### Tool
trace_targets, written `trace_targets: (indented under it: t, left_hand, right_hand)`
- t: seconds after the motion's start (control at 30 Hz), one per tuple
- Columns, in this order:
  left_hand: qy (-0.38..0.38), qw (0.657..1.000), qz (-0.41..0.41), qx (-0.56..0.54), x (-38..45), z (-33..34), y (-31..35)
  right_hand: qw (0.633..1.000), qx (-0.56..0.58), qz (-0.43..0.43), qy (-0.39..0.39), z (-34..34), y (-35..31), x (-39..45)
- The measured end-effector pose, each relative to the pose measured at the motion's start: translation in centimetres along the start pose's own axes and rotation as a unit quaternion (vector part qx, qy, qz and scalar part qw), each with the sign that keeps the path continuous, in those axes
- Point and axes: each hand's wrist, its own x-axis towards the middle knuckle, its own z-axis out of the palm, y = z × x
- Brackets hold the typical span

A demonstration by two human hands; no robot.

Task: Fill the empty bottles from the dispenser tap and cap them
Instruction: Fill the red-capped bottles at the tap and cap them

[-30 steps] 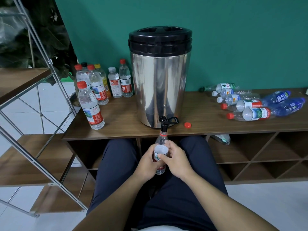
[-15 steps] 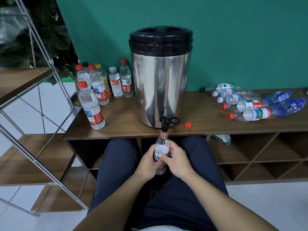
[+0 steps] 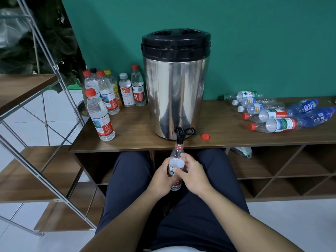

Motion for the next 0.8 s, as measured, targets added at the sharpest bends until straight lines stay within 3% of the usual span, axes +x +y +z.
trace_targets:
  t: [0.8]
  left_hand:
    - [0.0, 1.0, 0.001, 0.006, 0.05, -0.09, -0.06]
  right_hand:
    - [1.0, 0.007, -0.002, 0.005, 0.0, -0.69, -0.35]
